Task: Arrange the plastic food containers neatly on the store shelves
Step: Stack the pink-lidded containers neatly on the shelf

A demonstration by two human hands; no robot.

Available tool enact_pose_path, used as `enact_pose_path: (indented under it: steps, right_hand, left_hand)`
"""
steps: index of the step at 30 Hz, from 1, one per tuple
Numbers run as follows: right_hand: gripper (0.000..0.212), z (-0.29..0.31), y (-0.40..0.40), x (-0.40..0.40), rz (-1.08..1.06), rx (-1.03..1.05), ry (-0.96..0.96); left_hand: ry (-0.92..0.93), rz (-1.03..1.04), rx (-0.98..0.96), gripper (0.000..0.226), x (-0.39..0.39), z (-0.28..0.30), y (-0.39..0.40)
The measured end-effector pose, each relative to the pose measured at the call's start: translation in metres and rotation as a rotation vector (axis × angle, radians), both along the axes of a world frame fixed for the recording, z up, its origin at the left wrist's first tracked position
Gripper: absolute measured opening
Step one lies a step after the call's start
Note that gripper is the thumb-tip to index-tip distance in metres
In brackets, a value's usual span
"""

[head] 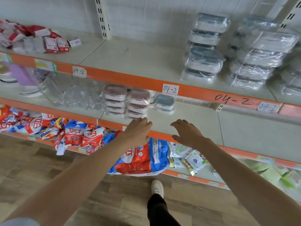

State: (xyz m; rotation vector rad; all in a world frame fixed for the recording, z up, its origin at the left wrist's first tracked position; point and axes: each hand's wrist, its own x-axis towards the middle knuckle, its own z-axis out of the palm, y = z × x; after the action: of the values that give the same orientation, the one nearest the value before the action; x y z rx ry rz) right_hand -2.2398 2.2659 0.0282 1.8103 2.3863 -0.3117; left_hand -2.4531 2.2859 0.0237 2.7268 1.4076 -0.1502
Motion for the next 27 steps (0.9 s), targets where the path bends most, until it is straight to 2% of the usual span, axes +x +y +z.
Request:
enact_pose_path:
  steps: [5,10,18,23,27]
  right_hand:
    - [0.058,-0.021,0.028,0.014,-0.049,0.016,0.025]
    - [0.066,-0.085,0.083,0.026,-0.092,0.047,0.069]
    - [0.085,-0.183,0.207,0.046,-0.185,0.137,0.187]
    - [0.104,-0.205,0.287,0.051,-0.271,0.140,0.288]
    - [0.102,-0.220,0.310,0.059,-0.256,0.081,0.387]
  left_hand:
    - [0.016,-0.027,0.003,0.042,0.008,-0.011,0.027]
    - [0.025,-0.008,-0.010,0.042,0.028,-0.061,0.080]
    - [-0.265,0.096,-0.024,0.048,0.073,-0.174,0.141]
    - [-0.299,0.097,0.029,0.053,0.078,-0.210,0.170]
    - [-0.301,0.100,0.023,0.055,0.073,-0.224,0.179]
